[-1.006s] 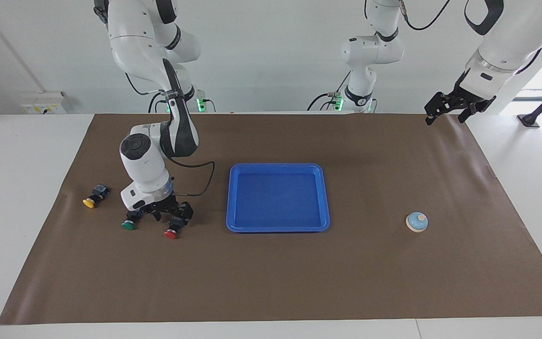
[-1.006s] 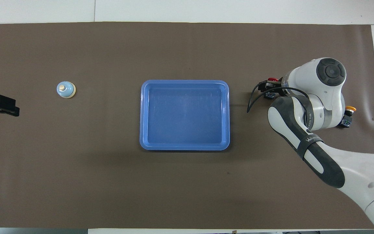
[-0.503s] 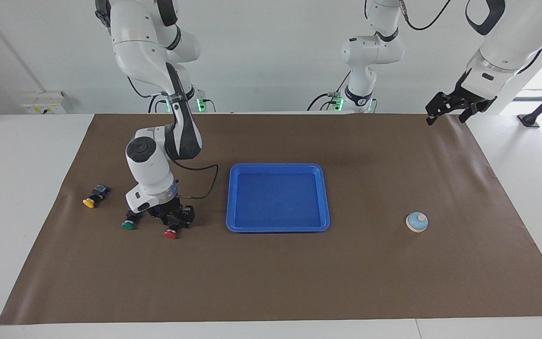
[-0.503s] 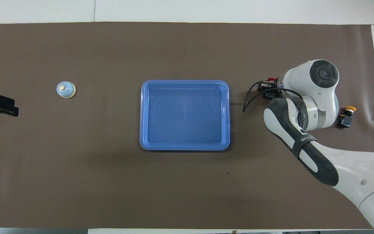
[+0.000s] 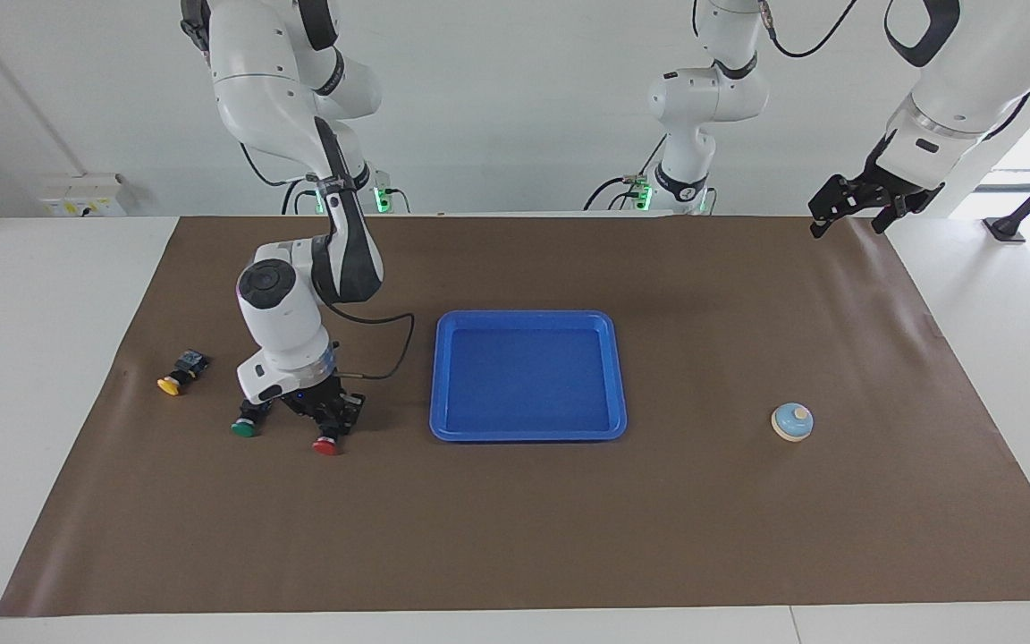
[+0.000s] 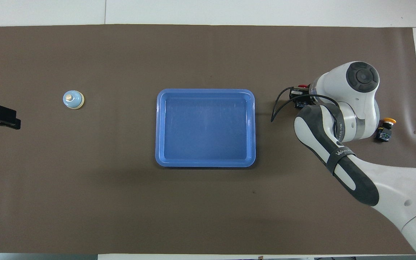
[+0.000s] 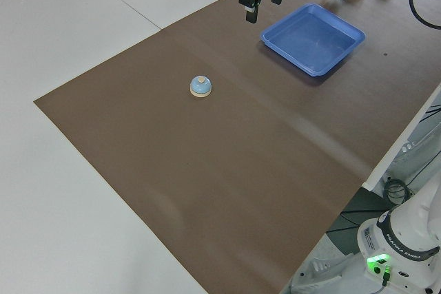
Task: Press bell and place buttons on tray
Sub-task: 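Carry the red button into the blue tray and release it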
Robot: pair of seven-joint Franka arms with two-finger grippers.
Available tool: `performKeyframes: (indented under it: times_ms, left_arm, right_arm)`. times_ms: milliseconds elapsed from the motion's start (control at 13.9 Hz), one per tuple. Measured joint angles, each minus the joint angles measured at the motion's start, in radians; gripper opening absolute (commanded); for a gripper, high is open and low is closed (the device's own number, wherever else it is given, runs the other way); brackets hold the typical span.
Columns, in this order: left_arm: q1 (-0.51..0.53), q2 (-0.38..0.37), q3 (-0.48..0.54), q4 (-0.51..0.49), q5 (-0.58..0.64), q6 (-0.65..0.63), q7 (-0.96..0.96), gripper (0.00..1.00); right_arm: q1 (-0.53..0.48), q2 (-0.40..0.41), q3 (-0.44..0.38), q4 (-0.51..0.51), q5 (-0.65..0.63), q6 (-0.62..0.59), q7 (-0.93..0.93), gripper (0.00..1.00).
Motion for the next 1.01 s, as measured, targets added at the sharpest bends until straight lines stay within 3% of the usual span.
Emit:
performKeyframes:
  times_ms: [216, 431, 718, 1006]
  left_arm:
    - [0.000, 0.000, 0.000, 0.000, 0.000, 0.000, 0.000, 1.00]
    - [0.000, 0.000, 0.000, 0.000, 0.000, 0.000, 0.000, 1.00]
    - [0.000, 0.000, 0.000, 0.000, 0.000, 0.000, 0.000, 1.00]
    - [0.000, 0.000, 0.000, 0.000, 0.000, 0.000, 0.000, 1.00]
  right_arm:
    - [0.066, -0.012, 0.003, 0.168, 0.000, -0.228, 0.024, 0.00]
    - [0.176, -0.018, 0.005, 0.261, 0.001, -0.338, 0.112, 0.00]
    - [0.311, -0.004, 0.007, 0.251, 0.001, -0.335, 0.215, 0.00]
    - [0.348, 0.009, 0.007, 0.119, 0.001, -0.166, 0.254, 0.00]
